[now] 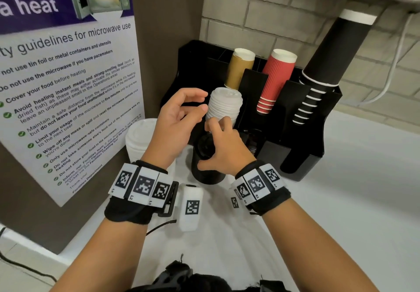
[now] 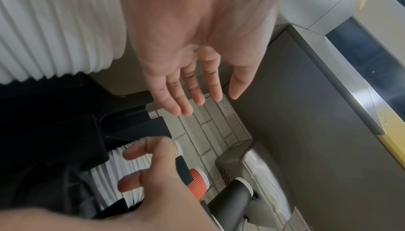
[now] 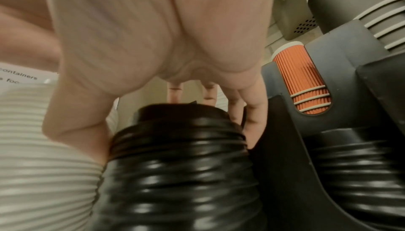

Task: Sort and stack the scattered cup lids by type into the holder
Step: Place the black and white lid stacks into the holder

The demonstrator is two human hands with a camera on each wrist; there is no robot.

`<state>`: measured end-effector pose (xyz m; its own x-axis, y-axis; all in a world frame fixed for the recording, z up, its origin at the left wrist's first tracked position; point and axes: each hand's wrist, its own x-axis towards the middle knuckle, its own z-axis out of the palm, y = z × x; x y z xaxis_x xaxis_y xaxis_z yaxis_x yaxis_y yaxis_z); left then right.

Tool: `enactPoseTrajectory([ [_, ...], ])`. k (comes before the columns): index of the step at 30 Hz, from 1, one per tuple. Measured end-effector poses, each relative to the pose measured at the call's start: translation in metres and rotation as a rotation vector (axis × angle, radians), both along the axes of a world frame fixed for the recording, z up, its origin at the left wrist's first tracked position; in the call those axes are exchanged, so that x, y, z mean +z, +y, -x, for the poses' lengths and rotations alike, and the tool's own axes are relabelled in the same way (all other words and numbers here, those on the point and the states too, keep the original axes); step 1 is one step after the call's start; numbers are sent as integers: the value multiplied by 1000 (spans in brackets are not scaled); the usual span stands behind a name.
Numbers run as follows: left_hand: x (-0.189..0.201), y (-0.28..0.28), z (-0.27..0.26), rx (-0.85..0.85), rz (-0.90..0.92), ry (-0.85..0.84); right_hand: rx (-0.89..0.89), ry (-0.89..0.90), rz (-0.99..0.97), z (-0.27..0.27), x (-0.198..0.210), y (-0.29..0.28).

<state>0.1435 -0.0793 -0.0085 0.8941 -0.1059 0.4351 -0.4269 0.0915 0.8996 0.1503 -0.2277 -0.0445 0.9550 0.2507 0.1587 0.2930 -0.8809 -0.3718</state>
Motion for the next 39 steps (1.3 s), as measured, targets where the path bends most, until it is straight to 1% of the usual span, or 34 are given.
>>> enactPoseTrajectory([
  [2,0,1,0,9,2,-10,-17,-43,-38,2,5,-1],
  [4,1,1,0,26,6,-16,-32,-91,-129,4,13,-5],
  [6,0,-1,0,46,2,-19,-46,-133,-275,7,23,-12],
  [8,0,-4,1,27,-11,-11,-65,-174,-479,12,33,-20],
  [11,-7,-8,3,-131,-117,51,-74,-164,-767,23,42,-28],
  [13,-13,-11,5,-270,-136,109,-50,-75,-937,32,44,-31],
  [14,-16,-12,5,-320,-127,113,-34,-26,-990,35,44,-32],
  [15,-17,-14,7,-347,-120,104,-20,13,-1011,38,43,-32],
  [17,-18,-17,8,-347,-107,77,6,85,-1035,42,43,-33],
  [20,-17,-17,9,-351,-58,83,41,200,-1133,46,43,-37],
  [23,-15,-15,8,-349,-57,83,70,240,-1126,49,45,-41],
  [28,-15,-19,9,-329,-69,75,110,233,-1119,53,48,-41],
  [33,-13,-20,10,-375,-83,54,110,162,-1050,55,47,-46],
  [39,-11,-23,11,-374,-97,14,135,140,-1052,56,49,-49],
])
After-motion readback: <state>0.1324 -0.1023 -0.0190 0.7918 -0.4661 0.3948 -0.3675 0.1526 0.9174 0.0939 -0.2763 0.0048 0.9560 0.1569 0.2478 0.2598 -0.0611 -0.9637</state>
